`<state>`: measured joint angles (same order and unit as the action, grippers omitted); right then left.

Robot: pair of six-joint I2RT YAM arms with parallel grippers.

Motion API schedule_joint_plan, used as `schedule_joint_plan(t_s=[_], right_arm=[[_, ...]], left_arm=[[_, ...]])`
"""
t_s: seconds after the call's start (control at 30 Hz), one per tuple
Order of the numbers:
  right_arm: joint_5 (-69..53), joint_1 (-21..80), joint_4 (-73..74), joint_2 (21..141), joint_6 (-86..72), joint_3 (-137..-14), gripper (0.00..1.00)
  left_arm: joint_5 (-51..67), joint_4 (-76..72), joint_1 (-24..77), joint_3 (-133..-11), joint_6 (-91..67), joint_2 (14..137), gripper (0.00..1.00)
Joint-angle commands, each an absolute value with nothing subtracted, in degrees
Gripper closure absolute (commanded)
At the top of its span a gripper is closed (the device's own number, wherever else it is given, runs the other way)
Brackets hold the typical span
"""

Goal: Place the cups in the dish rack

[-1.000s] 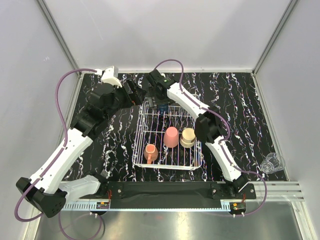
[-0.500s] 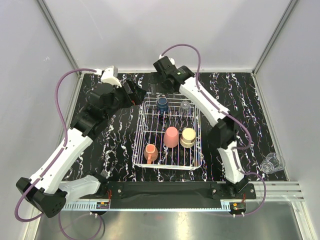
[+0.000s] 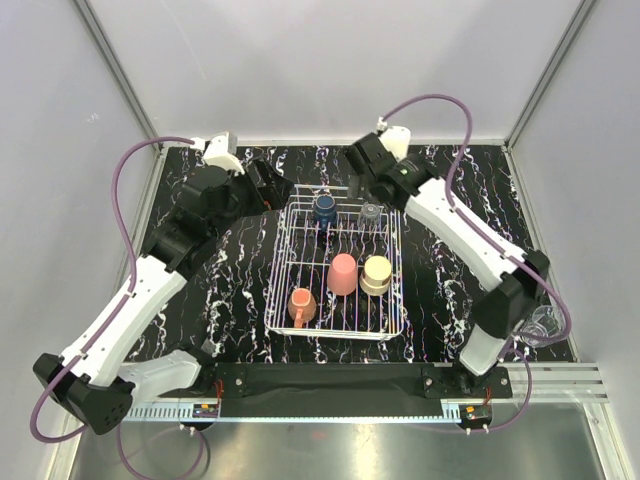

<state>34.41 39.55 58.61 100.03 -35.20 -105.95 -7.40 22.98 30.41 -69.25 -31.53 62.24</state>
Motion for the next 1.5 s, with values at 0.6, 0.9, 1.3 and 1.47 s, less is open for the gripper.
schedule_joint_plan(t_s=[0.6,0.9,1.3,1.47], right_arm=[[36.8,12.3,57.5,64.1,-56.4,-60.4,0.08],[39.5,5.0,63.1,66.0,-59.2,-59.9,0.13],[38.2,-15.1,57.8,56.6,-48.0,-54.9,0.17],[36.0,-20.9,54.5,60.4,-43.3,-54.4,0.15]], left_arm=[[-3.8,20.0,30.1,-70.0,-31.0,67.3,0.01],[-3.3,20.2,30.1,-70.5,-30.4,68.2,0.01],[-1.7,20.1,30.1,-70.6,-30.8,69.3,0.01],[-1.1,20.0,30.1,-70.5,-31.1,69.9,0.01]])
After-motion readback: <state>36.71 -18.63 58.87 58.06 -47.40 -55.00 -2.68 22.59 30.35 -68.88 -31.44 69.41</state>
